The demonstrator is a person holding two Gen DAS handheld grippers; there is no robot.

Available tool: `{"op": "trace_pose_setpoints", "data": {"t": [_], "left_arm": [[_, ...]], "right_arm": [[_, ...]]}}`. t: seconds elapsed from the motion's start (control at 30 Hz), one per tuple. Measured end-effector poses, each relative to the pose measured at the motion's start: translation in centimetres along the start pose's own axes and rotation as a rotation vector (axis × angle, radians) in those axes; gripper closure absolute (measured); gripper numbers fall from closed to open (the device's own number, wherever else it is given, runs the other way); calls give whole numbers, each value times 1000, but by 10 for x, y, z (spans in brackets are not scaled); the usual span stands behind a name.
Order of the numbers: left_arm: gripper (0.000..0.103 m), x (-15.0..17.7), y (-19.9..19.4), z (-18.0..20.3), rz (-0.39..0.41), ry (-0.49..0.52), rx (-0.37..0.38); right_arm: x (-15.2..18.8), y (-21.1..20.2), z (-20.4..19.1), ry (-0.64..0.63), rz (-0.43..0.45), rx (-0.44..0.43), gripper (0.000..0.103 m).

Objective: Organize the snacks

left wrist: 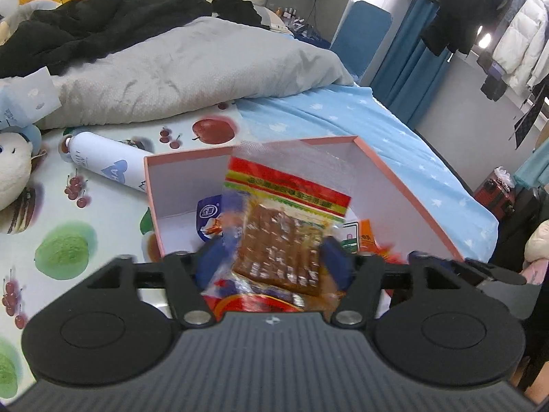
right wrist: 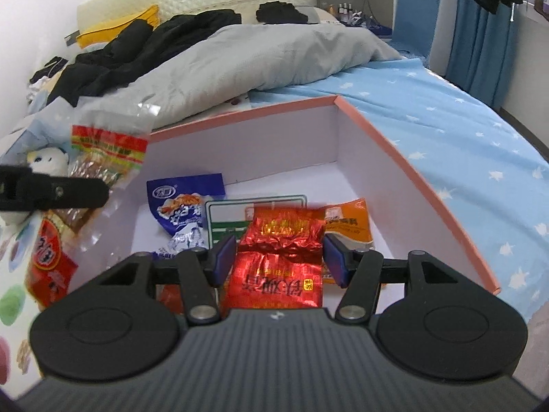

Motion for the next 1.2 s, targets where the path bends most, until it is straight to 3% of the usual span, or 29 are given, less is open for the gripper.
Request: {"op": "trace_pose_setpoints", "data": {"t": [0.07,0.23,0.47,0.7,0.93,1.07,1.2], "left_arm": [[23,-3,-7,1,12,7,11],[18,-17,-42,5,55,12,7],[6,-38,-102,15,150,44,-11],[0,-39,-157,32,245,78,-12],[0,-23,-193,37,268,93,-42],[0,-5,-208,37,298,106,-97],[0,15,-211,31,284,109,-134]], "right_arm": [[-5,-4,1,-4,18,7,18],[-19,-28,4,12,63,-12,18],[-54,-87,-2,5,189,-36,18],[-69,-145,-6,35,284,-58,18],[-59,-176,-16,39,315,-85,18],[-41,-180,-19,70,301,-104,18],[-17,-179,-24,50,282,-54,18]]}}
Point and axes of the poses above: each gripper's, at about its wrist camera, not at the fingertips, and y roughly the way its jaws point, z to its right, x to its underside, the point moved 5 cm from there along y, roughly the way its jaws point, and after that the axes turned 2 degrees about x, right-handed, at the moved point
